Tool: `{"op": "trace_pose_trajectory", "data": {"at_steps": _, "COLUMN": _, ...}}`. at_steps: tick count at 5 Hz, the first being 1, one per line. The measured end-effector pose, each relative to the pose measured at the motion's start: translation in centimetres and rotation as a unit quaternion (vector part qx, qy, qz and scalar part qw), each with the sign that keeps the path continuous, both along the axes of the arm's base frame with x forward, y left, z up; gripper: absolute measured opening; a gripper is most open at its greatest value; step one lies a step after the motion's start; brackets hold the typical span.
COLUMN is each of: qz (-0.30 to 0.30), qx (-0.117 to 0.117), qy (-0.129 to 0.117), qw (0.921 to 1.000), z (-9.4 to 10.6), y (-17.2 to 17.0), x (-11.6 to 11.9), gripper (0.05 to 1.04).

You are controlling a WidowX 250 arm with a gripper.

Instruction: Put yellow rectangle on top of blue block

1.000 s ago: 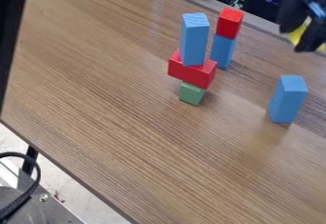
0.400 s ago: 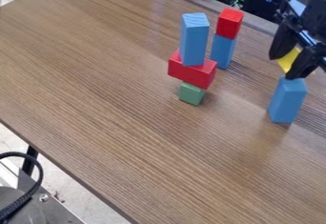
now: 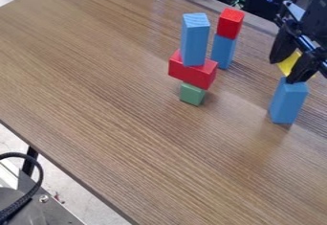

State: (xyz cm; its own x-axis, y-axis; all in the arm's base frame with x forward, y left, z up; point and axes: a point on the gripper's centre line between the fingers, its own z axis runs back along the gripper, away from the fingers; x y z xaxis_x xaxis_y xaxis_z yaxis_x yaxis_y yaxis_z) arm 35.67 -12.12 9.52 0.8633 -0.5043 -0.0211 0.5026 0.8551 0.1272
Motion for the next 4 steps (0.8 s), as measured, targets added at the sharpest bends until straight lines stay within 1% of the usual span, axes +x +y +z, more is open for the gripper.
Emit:
{"op": "trace_pose_trajectory", "data": {"at_steps": 2, "qz": 0.002, "qx": -0.004, "qy": -0.003, "qw": 1.0, "z": -0.19, "y": -0.05, "x": 0.07, "gripper": 0.526}}
{"op": "trace_pose_trajectory", "data": {"at_steps": 4, "qz": 0.001, "qx": -0.002, "qy": -0.004, "qw": 1.0, "z": -0.62, "y": 0.07, "x": -0.03, "gripper": 0.526}}
